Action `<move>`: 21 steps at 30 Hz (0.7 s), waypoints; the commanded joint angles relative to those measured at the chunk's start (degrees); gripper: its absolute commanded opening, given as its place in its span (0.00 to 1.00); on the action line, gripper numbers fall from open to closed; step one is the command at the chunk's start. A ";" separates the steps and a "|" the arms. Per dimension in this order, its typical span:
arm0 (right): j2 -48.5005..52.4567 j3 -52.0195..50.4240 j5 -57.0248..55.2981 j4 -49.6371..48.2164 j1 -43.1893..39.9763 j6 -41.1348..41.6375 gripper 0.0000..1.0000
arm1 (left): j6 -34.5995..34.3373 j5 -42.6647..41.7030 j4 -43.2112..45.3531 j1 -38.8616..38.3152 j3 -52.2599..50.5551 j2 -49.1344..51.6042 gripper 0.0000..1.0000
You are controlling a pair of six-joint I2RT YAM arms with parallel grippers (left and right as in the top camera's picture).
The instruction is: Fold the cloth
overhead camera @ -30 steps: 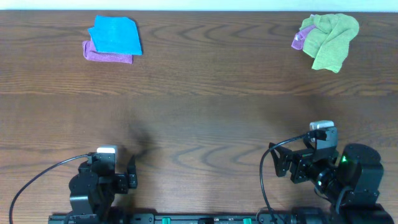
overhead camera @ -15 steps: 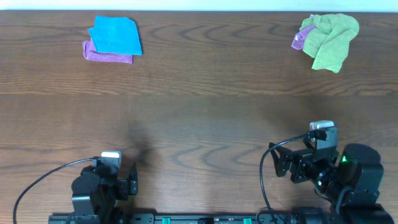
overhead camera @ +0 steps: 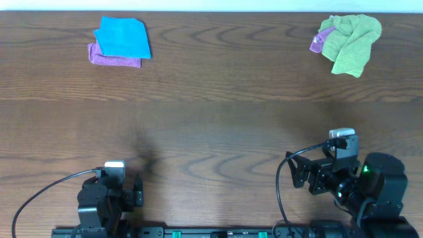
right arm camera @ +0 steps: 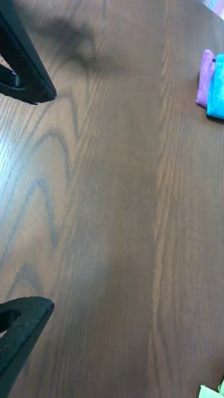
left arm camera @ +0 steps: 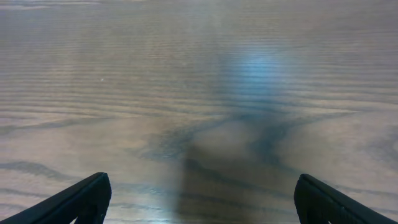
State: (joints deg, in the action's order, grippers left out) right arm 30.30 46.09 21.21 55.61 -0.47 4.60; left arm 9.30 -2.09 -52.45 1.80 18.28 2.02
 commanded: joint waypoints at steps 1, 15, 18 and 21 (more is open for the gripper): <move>-0.20 -0.15 0.61 -0.04 -0.31 0.72 0.99 | 1.01 2.27 -0.24 -0.24 -0.26 -0.70 0.95; -0.20 -0.15 0.61 -0.04 -0.31 0.72 0.99 | 1.01 2.27 -0.24 -0.24 -0.26 -0.70 0.95; -0.52 -0.15 0.35 0.74 -0.22 0.70 0.99 | 1.01 2.27 -0.24 -0.24 -0.26 -0.70 0.95; -3.04 -1.36 -5.66 0.96 -0.22 0.70 0.99 | 1.01 2.27 -0.24 -0.24 -0.26 -0.70 0.95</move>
State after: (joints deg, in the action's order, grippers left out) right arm 29.67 45.93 20.38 56.36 -0.47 4.60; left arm 9.30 -0.99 -52.45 1.80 18.28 2.02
